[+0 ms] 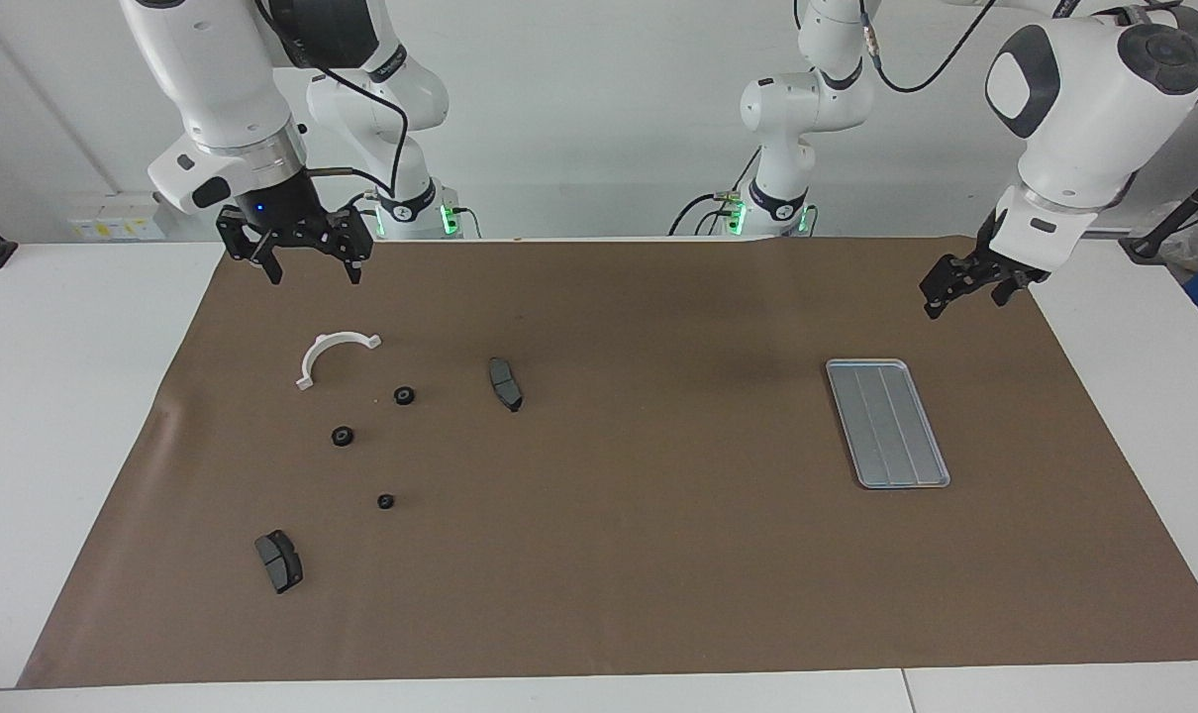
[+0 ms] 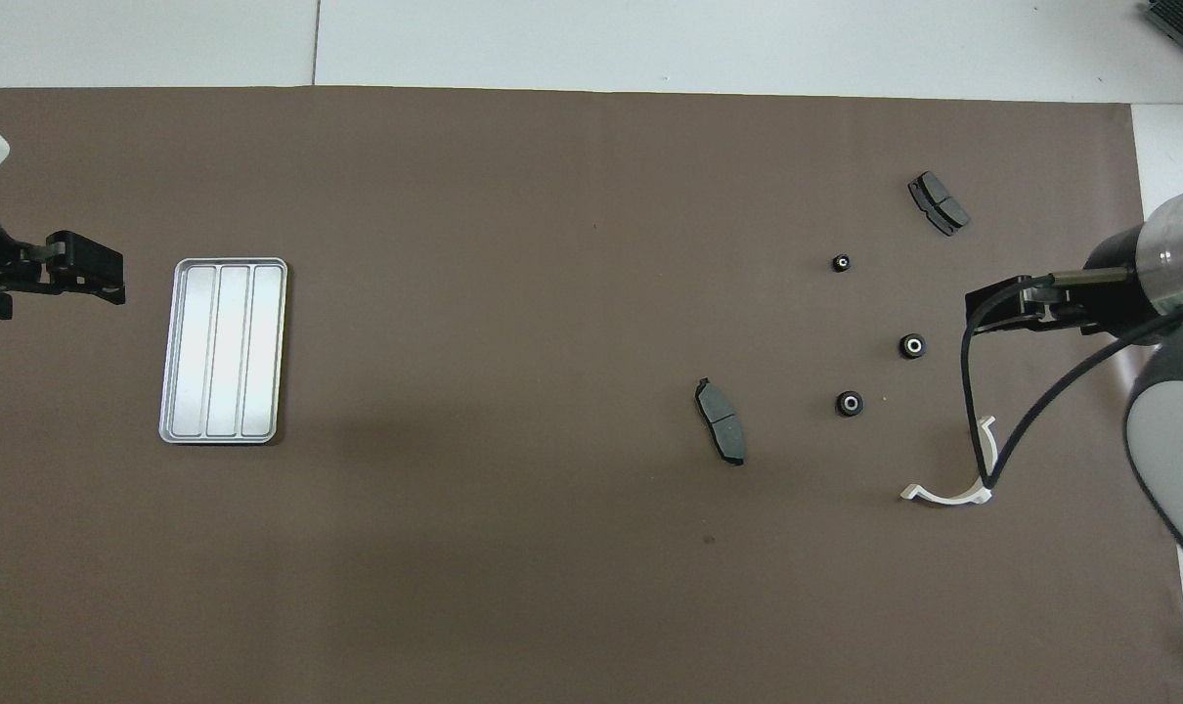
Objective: Pick bearing gear from pile to tray
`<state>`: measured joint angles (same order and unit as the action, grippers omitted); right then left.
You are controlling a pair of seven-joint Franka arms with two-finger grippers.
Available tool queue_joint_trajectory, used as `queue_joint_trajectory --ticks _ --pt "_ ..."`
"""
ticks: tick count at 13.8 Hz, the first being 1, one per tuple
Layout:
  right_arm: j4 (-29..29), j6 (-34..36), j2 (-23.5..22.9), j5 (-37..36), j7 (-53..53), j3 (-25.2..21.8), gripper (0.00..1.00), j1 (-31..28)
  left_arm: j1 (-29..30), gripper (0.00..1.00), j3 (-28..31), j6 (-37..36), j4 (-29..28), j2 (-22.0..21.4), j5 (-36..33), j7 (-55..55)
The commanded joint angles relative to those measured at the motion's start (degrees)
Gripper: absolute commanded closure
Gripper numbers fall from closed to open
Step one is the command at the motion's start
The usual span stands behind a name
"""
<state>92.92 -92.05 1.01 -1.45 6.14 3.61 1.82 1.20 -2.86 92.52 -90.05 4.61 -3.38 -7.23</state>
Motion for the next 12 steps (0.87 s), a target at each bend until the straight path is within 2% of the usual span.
queue_joint_trajectory --ticks 1,8,12 --pt "1.30 -0.41 1.10 0.39 -1.13 0.34 0.00 -0.50 0.39 0.00 -0.22 -0.24 -1.80 -1.80 -0.84 -0.06" --pt "1.30 1.44 1.45 0.39 -1.83 -0.01 0.00 -1.12 0.39 0.00 -0.22 -0.24 -1.80 -1.80 -0.93 0.03" --pt "4.72 -4.87 1.80 0.39 -1.83 -0.01 0.00 -1.12 0.39 0.00 -0.22 -0.15 -1.80 -1.80 -0.93 0.03"
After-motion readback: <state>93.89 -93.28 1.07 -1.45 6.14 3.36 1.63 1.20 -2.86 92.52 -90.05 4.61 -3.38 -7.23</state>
